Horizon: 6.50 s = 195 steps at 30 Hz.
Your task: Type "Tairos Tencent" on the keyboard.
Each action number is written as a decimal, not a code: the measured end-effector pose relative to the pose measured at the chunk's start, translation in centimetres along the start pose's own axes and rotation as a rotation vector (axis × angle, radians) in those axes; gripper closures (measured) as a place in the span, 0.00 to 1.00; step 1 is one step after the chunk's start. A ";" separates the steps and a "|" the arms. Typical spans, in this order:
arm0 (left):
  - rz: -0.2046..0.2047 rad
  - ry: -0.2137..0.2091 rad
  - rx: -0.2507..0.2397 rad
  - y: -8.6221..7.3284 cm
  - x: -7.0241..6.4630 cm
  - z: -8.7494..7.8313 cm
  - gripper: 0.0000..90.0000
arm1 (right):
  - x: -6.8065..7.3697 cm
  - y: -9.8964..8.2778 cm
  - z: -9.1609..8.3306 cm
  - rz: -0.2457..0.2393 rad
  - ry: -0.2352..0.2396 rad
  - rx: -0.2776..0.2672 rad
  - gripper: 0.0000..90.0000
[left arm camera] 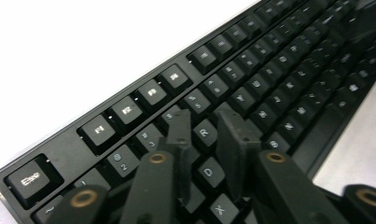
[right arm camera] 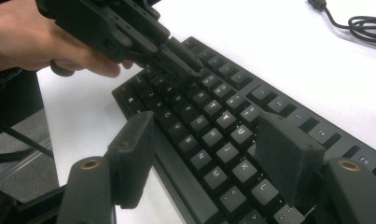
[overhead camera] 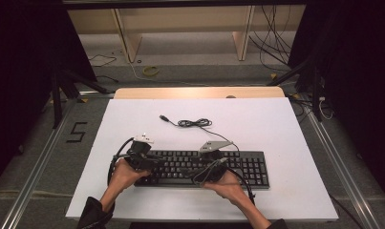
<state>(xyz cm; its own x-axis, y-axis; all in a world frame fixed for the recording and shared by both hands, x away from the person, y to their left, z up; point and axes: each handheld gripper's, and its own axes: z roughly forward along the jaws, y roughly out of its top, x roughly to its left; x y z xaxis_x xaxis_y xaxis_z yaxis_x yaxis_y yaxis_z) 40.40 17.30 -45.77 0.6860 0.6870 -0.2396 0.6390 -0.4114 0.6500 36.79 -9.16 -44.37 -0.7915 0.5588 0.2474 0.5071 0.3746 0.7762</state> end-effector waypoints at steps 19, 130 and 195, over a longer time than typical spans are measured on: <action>-0.049 -0.019 -0.054 -0.6 -0.4 -1.4 0.46 | 0.2 0.0 0.6 -0.025 -0.004 0.020 0.64; -0.040 -0.048 -0.146 -1.7 -1.5 -2.4 0.38 | -0.3 -0.4 2.6 -0.030 -0.030 0.078 0.85; 0.066 -0.030 -0.025 0.8 -1.9 2.3 0.99 | -1.4 -3.6 -4.9 0.038 -0.114 -0.061 0.40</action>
<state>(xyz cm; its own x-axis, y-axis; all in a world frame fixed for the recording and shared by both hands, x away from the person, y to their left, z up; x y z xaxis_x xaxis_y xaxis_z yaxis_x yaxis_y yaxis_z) 40.35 14.29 -46.45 0.7368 0.6404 -0.2171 0.5834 -0.4397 0.6829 34.34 -14.93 -44.68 -0.7267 0.6532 0.2126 0.5113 0.3076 0.8025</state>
